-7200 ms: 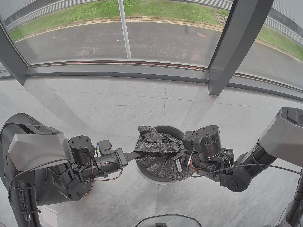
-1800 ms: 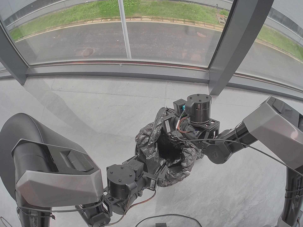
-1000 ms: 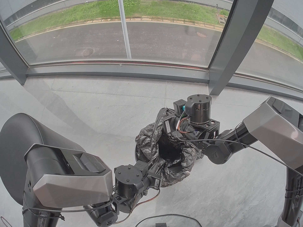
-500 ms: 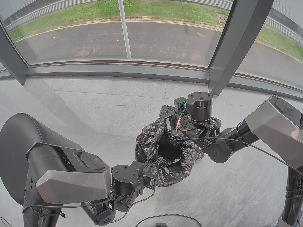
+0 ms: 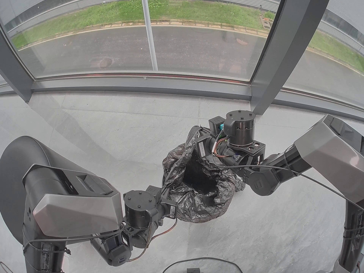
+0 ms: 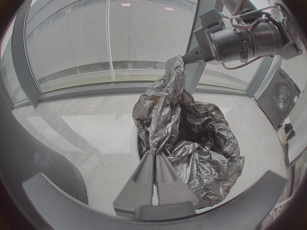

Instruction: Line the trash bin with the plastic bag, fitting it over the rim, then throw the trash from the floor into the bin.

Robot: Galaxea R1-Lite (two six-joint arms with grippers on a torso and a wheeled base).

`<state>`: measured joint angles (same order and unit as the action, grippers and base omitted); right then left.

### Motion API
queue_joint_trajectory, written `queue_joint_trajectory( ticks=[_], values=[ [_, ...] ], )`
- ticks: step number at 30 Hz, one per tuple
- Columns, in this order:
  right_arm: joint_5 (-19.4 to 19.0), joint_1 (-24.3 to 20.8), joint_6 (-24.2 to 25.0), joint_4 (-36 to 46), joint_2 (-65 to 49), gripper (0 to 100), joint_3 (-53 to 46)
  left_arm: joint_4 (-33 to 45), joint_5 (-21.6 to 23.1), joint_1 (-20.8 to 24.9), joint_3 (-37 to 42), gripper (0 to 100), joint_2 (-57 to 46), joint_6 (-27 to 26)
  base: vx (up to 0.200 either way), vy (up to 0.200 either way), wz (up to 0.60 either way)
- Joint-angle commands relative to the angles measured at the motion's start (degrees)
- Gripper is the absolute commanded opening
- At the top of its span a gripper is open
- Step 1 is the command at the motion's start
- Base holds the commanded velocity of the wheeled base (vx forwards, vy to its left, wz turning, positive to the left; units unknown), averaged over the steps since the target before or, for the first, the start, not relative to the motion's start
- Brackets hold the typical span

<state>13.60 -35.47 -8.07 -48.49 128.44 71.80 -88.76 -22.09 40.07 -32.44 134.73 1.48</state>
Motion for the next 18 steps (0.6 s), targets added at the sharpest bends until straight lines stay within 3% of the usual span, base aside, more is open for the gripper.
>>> queue_joint_trajectory(
  ticks=[1, 18],
  values=[
    [0.0, 0.0, -0.1, 0.0, 0.1, 0, -0.1, -0.1, -0.1, -1.4, 0.3, 0, -0.3, -0.1, 0.000, 0.000, 0.00],
    [0.0, 0.6, -2.4, 0.0, 0.7, 0, 0.7, -0.1, 0.3, -4.7, -2.1, 0, 3.9, 0.4, 0.000, 0.000, 0.00]
  ],
)
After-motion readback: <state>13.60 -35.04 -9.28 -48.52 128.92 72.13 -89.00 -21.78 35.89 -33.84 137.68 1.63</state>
